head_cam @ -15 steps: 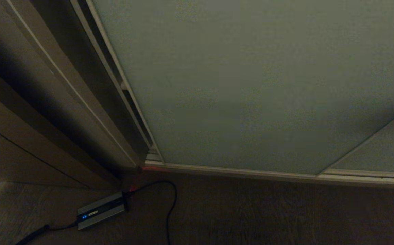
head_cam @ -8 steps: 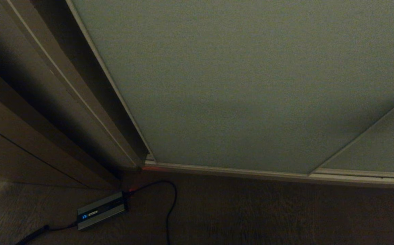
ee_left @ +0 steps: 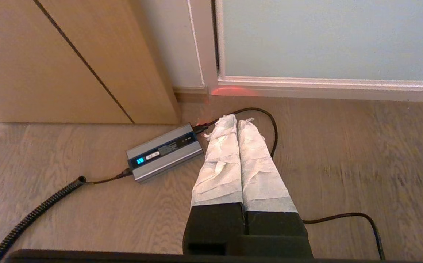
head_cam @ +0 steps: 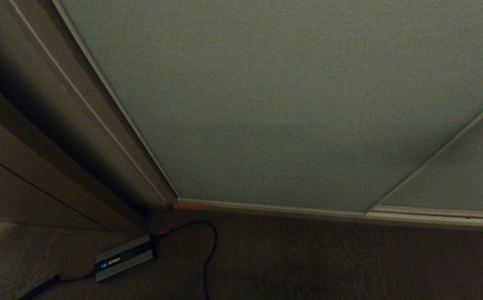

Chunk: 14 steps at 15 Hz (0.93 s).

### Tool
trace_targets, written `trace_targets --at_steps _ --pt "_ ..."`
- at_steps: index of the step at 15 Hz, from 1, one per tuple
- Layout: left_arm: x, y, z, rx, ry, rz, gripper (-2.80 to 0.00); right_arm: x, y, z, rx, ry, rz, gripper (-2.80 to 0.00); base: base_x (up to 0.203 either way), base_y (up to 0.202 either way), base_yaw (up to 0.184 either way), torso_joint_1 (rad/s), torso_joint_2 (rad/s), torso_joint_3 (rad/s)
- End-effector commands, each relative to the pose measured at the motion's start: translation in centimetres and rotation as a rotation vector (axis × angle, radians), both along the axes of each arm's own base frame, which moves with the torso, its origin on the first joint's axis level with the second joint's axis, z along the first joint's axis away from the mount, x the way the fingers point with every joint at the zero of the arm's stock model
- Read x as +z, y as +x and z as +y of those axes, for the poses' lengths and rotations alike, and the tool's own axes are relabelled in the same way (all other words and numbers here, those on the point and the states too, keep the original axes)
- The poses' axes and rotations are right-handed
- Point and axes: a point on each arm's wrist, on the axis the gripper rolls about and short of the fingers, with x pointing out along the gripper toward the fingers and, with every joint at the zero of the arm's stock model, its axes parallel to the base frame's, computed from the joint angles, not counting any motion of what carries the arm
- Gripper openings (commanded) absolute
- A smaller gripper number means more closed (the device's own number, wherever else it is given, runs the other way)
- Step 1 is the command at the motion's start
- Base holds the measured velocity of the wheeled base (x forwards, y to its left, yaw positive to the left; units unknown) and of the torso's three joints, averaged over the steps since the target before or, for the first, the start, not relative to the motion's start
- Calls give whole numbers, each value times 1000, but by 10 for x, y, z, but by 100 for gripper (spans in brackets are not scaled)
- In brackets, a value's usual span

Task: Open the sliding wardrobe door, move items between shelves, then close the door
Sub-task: Close the door

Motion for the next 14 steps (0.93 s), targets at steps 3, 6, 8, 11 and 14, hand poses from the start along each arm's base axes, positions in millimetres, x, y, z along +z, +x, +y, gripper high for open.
trace_targets --at_steps 3,6,8,11,14 --pt "0 0 0 0 0 2 -280 -5 5 7 29 -58 3 -280 0 0 0 0 0 0" --pt "0 0 0 0 0 2 -280 -4 5 9 35 -64 0 -280 0 0 0 0 0 0" --pt "0 0 0 0 0 2 -280 -6 4 9 34 -63 4 -280 0 0 0 0 0 0" --pt "0 0 0 0 0 2 -280 -6 5 8 34 -69 4 -280 0 0 0 0 0 0" --pt "0 0 0 0 0 2 -280 -2 -9 -10 -38 -69 -3 -280 0 0 0 0 0 0"
